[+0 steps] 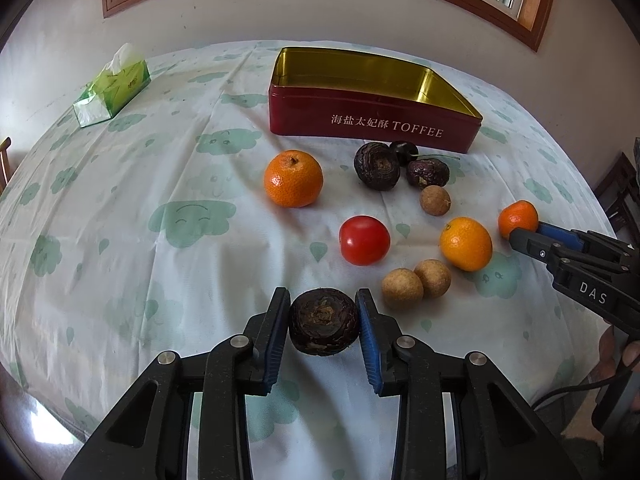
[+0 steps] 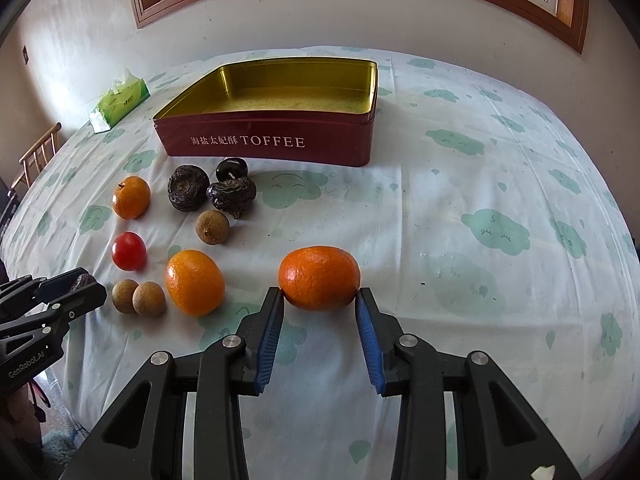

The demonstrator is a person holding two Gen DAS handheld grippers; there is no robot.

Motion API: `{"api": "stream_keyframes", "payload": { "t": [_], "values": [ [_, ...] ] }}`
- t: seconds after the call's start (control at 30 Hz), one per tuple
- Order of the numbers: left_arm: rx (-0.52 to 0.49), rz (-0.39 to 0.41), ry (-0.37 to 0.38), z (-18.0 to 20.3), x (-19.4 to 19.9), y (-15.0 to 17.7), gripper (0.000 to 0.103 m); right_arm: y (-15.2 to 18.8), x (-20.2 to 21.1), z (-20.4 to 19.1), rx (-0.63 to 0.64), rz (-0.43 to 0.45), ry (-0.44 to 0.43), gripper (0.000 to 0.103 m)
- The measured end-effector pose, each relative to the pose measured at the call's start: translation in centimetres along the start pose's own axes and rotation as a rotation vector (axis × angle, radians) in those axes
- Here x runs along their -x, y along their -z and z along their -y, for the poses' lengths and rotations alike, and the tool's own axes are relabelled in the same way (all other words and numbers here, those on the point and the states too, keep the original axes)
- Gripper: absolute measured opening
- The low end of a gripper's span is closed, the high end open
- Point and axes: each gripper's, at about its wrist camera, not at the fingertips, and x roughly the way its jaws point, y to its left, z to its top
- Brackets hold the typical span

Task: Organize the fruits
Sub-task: 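Lift and carry the dark fruit in the left tool and tangerine in the right tool over the tin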

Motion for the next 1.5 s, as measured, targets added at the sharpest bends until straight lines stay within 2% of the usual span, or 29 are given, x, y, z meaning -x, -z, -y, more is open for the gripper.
{"api": "stream_keyframes", "payload": {
  "t": [0.2, 0.5, 0.67, 1.1, 1.5],
  "values": [
    [0.007, -0.023, 0.001, -0.1, -0.6, 0.4, 0.035, -0.1, 0.0, -0.2, 0.011, -0.001, -0.004, 0.036],
    [0.011, -0.016, 0.005, -0.1, -0.7, 0.4, 0.035, -0.5, -1.0, -0.7, 0.027, -0.016, -0.018, 0.04],
    [0.017, -0.017, 0.008, -0.2, -0.7, 0.4, 0.035, -1.1, -2.1, -1.1, 0.037, -0.025, -0.036, 0.038],
    [0.029, -0.017, 0.01, -0.7, -0.7, 0.0, 0.035, -1.8, -2.3, -1.5, 0.034, -0.027, -0.019, 0.036],
    [0.012, 0.008, 0.014, -0.3, -0.2, -1.0, 0.035, -2.3, -0.9, -1.0, 0.011, 0.001, -0.027, 0.036]
  ]
}}
